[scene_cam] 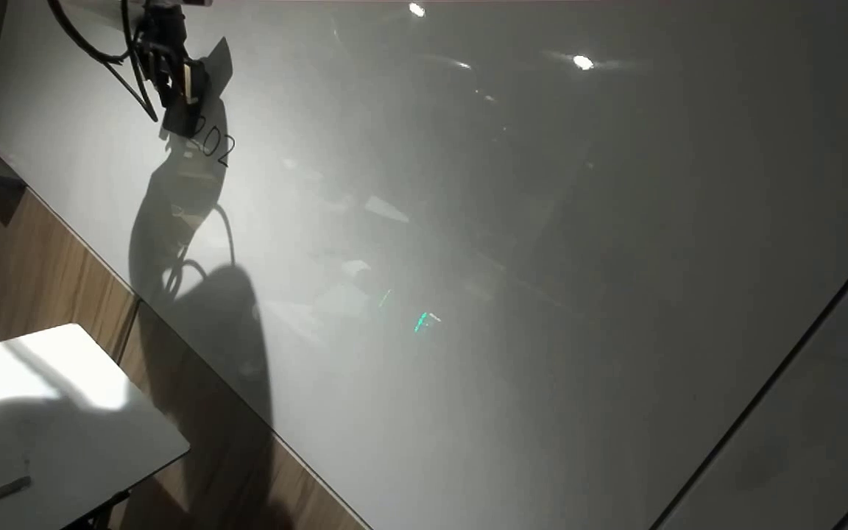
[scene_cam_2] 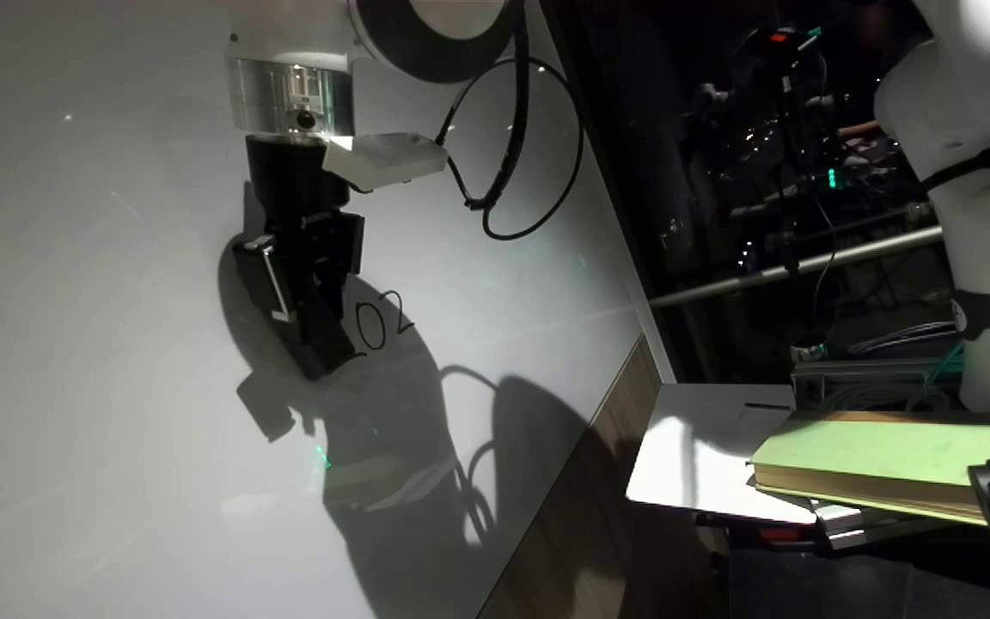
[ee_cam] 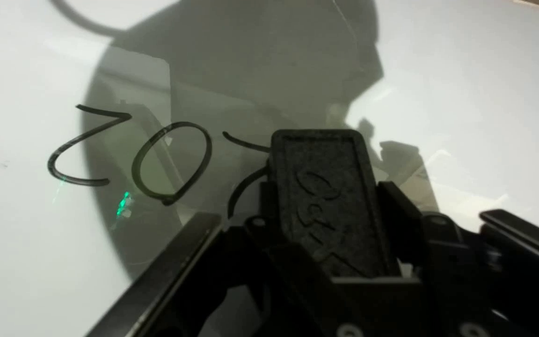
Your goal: Use the black eraser to wipe the whiteboard.
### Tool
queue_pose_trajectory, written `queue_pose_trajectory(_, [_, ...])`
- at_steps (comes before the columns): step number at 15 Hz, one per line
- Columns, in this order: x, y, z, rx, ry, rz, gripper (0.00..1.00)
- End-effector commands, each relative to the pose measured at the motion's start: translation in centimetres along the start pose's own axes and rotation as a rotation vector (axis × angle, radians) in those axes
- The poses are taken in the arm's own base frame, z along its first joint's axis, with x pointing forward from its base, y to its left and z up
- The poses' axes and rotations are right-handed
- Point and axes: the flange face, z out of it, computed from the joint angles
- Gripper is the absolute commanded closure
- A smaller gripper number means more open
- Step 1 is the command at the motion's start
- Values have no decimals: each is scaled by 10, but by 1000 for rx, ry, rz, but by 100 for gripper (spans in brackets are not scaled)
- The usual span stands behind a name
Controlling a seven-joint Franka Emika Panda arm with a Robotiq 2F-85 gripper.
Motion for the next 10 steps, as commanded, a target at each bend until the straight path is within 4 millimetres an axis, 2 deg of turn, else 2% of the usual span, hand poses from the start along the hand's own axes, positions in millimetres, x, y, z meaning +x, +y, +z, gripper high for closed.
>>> queue_pose_trajectory(1, [11,11,21,-33,6,8,69])
queue_pose_trajectory(4, [9,30,31,-57,-2,16,69])
queue_pose_trajectory(8, [10,86,45,-100,-21,52,69])
queue_pose_trajectory(10, [6,103,49,-123,-36,77,69])
